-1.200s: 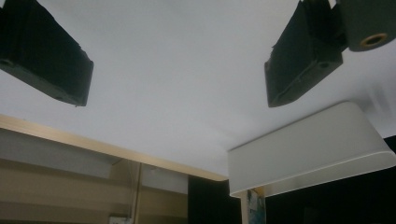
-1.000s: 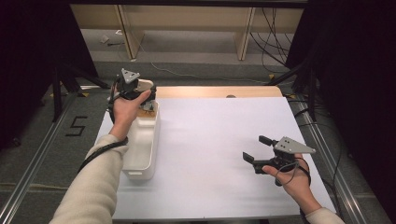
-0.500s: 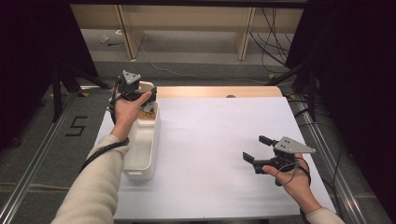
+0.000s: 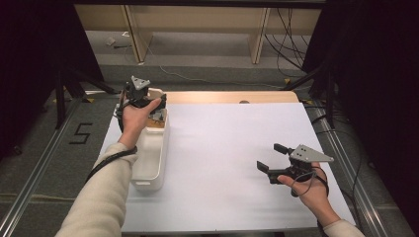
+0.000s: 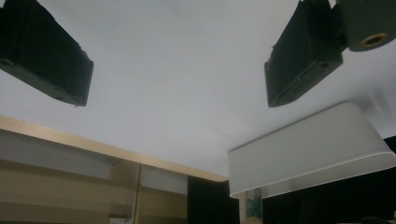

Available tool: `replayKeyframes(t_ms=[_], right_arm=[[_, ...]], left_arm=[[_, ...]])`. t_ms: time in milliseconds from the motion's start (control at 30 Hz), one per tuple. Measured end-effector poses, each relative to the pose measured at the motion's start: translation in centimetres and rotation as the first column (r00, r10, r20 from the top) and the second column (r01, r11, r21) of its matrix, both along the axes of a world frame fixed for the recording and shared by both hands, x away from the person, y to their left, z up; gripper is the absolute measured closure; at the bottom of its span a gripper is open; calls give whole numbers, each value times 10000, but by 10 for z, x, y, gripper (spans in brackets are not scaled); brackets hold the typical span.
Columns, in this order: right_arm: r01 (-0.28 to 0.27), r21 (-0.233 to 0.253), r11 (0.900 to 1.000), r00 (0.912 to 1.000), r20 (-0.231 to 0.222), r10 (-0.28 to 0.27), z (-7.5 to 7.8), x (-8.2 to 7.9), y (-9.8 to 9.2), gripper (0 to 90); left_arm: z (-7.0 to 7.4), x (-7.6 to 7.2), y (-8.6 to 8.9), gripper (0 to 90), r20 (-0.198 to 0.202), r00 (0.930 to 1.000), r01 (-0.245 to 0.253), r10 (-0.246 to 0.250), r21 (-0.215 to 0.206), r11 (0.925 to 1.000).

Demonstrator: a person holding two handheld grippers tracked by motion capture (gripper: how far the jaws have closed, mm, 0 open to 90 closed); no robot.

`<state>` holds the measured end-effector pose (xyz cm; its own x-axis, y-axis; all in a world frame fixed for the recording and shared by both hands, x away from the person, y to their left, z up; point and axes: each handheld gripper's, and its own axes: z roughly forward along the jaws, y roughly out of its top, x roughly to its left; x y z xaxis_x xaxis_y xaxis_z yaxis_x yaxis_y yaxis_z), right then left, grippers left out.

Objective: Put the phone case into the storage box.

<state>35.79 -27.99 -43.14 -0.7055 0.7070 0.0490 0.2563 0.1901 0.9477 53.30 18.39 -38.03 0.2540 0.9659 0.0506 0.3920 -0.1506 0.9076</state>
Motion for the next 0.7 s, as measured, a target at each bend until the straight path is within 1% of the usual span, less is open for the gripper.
replayKeyframes(t_ms=[333, 467, 700], right_arm=[[-5, 15, 10000, 10000, -3, 5, 0, 0, 0, 90], [-3, 11, 10000, 10000, 0, 3, 0, 0, 0, 90], [-7, 16, 10000, 10000, -6, 7, 0, 0, 0, 90]], left_arm=[[-8, 1, -1, 95, -244, 9997, -74, 75, 33, 10000], [-8, 2, -1, 94, -300, 9995, -117, 117, -12, 9999], [-9, 3, -1, 93, -388, 9992, -118, 121, 65, 9999]])
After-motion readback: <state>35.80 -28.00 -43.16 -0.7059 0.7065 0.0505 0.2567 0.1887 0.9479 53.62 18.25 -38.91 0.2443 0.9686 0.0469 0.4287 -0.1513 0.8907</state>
